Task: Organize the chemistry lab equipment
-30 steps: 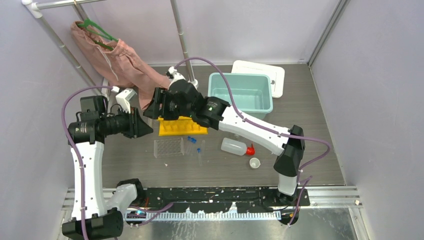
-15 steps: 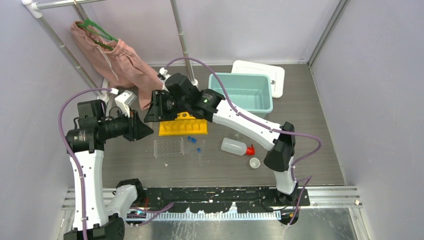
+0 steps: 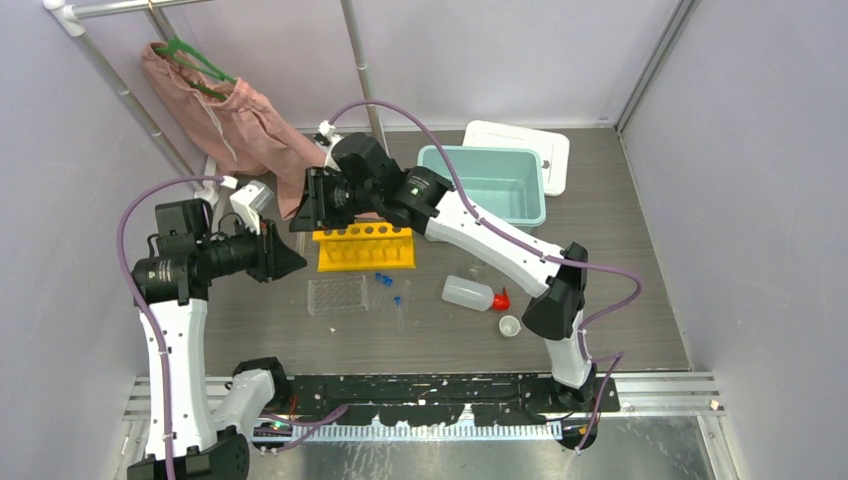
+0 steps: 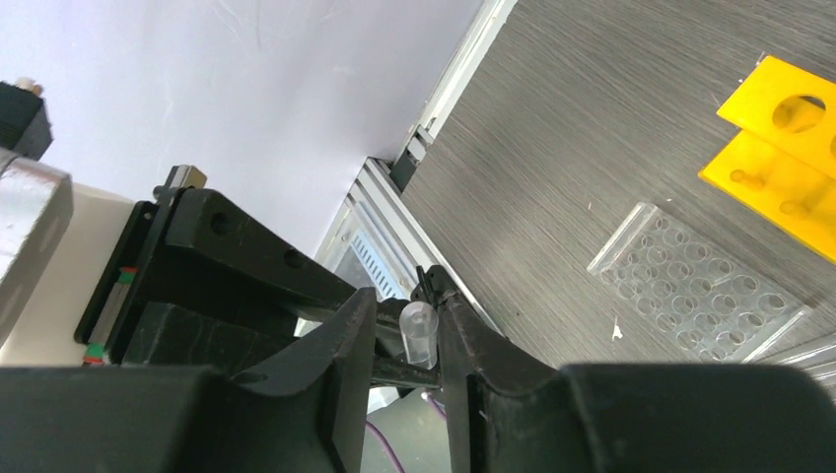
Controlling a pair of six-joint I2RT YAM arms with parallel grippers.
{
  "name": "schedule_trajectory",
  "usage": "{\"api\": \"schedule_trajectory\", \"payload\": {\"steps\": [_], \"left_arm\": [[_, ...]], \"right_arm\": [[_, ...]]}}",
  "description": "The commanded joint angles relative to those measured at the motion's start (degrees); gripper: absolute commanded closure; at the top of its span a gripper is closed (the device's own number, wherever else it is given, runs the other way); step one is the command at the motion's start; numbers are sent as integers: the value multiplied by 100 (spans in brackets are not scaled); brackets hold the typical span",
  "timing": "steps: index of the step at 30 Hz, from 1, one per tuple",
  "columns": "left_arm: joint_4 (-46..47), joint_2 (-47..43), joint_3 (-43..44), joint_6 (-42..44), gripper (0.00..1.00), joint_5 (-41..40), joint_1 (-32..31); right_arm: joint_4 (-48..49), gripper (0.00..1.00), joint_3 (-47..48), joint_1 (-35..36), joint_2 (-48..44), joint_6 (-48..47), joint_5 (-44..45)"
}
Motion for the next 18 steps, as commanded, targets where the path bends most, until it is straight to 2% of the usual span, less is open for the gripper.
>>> {"api": "schedule_trajectory", "payload": {"steps": [1,6,7,10,11,12,18], "left_arm": [[113,-14,60,147,94,101,13],[130,5,7,139,92,68,14],[135,10,0,138,85,62,14],[177,31,-4,-8,27,-125,14],[196,40,3,-65,11,-218,14],[208,55,13,-106,2,-320,14],[162,295,82,-408,0,-865,22]], "right_arm": [[-14,68,303,-17,73,-156,-140],[-162,82,411,-22,133,-282,-185],[-197,85,433,-31,141,-310,-182],[-296,95,441,-63,95,-486,3],[-337,96,427,-59,59,-586,155],[-360,97,354,-65,15,-704,307],[21,99,-477,-55,-396,-1360,1706]]}}
